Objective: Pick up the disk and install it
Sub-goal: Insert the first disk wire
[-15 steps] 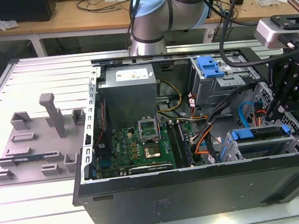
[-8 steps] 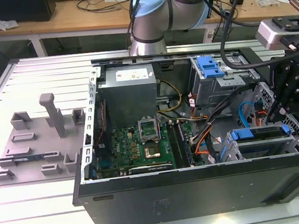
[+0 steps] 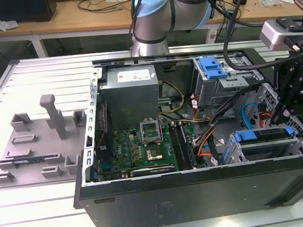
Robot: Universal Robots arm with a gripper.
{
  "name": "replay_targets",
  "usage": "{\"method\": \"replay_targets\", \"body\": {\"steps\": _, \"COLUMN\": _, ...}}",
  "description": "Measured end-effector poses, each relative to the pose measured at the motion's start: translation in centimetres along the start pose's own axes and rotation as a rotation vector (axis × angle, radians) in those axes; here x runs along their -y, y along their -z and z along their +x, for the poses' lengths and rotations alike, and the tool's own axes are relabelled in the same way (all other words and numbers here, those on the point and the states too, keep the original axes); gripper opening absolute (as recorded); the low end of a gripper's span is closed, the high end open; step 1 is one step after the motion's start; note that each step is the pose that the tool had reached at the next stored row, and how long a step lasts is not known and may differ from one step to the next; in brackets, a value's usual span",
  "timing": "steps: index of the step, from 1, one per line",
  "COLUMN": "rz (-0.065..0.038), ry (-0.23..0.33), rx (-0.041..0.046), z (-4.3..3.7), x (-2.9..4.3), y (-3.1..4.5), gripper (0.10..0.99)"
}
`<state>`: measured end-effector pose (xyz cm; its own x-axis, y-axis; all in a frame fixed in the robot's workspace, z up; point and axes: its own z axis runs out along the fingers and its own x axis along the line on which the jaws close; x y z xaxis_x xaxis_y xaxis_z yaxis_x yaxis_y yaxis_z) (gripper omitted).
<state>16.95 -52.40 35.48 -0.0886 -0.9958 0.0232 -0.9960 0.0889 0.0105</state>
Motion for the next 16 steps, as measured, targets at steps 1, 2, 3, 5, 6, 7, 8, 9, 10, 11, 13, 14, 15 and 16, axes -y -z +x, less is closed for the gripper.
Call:
{"method": "replay_targets", "body": {"steps": 1, "rz": 0.0, "ry": 0.0, "rx": 0.0, "z": 0.06, "x": 0.01, "y": -0.01, "gripper": 0.165}}
{"method": "replay_targets", "body": {"steps": 2, "rz": 0.0, "ry": 0.0, "rx": 0.0, "z": 0.12, "x": -0.02, "y": -0.01, "gripper": 0.165}}
{"method": "replay_targets", "body": {"steps": 3, "rz": 0.0, "ry": 0.0, "rx": 0.0001, "z": 0.16, "x": -0.03, "y": -0.03, "gripper": 0.165}}
{"method": "replay_targets", "body": {"steps": 5, "rz": 0.0, "ry": 0.0, "rx": -0.0001, "z": 0.23, "x": -0.05, "y": -0.03, "gripper": 0.165}}
{"method": "replay_targets", "body": {"steps": 6, "rz": 0.0, "ry": 0.0, "rx": 0.0, "z": 0.26, "x": -0.05, "y": -0.04, "gripper": 0.165}}
{"method": "replay_targets", "body": {"steps": 7, "rz": 0.0, "ry": 0.0, "rx": 0.0, "z": 0.3, "x": -0.04, "y": -0.05, "gripper": 0.165}}
{"method": "replay_targets", "body": {"steps": 8, "rz": 0.0, "ry": 0.0, "rx": 0.0, "z": 0.36, "x": -0.04, "y": -0.06, "gripper": 0.165}}
{"method": "replay_targets", "body": {"steps": 9, "rz": 0.0, "ry": 0.0, "rx": 0.0, "z": 0.4, "x": -0.04, "y": -0.08, "gripper": 0.165}}
{"method": "replay_targets", "body": {"steps": 10, "rz": 0.0, "ry": 0.0, "rx": 0.0, "z": 0.44, "x": -0.03, "y": -0.09, "gripper": 0.165}}
{"method": "replay_targets", "body": {"steps": 11, "rz": 0.0, "ry": 0.0, "rx": 0.0001, "z": 0.47, "x": -0.03, "y": -0.11, "gripper": 0.165}}
{"method": "replay_targets", "body": {"steps": 13, "rz": 0.0, "ry": 0.0, "rx": -0.0001, "z": 0.49, "x": -0.03, "y": -0.14, "gripper": 0.165}}
{"method": "replay_targets", "body": {"steps": 14, "rz": 0.0, "ry": 0.0, "rx": -0.0001, "z": 0.51, "x": -0.03, "y": -0.16, "gripper": 0.165}}
{"method": "replay_targets", "body": {"steps": 15, "rz": 0.0, "ry": 0.0, "rx": -0.0001, "z": 0.52, "x": -0.02, "y": -0.19, "gripper": 0.165}}
{"method": "replay_targets", "body": {"steps": 16, "rz": 0.0, "ry": 0.0, "rx": 0.0, "z": 0.55, "x": -0.02, "y": -0.24, "gripper": 0.165}}
